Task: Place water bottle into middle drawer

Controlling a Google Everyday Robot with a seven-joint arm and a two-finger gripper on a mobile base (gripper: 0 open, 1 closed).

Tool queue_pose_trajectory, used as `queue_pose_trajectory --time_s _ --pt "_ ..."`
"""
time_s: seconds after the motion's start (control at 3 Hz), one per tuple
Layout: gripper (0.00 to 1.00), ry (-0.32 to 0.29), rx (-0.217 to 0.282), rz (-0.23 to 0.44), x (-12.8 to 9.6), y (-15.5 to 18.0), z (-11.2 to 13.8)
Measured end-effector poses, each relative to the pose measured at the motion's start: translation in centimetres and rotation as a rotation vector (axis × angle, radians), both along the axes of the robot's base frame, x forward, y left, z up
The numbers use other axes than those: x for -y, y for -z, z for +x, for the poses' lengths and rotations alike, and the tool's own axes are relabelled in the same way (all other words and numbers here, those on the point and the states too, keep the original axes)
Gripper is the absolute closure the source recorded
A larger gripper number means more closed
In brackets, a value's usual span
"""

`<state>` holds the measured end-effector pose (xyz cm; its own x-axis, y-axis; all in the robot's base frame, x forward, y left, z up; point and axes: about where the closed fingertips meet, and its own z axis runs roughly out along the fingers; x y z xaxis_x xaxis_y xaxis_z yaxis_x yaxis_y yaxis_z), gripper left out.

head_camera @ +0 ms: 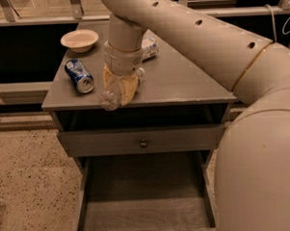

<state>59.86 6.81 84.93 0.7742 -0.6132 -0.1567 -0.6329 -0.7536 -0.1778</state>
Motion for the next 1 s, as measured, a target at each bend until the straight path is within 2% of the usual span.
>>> queue_pose_trajectory --time_s 0.33,0.67,1.0 --pt "1.00 0.191 0.154 -0.089 2.8 -2.6 0.0" --pt "1.00 0.414 0.301 -0.167 8.3 -6.6 -1.0" --pt "1.00 0.697 0.318 -0.118 15.6 -7.0 -0.2"
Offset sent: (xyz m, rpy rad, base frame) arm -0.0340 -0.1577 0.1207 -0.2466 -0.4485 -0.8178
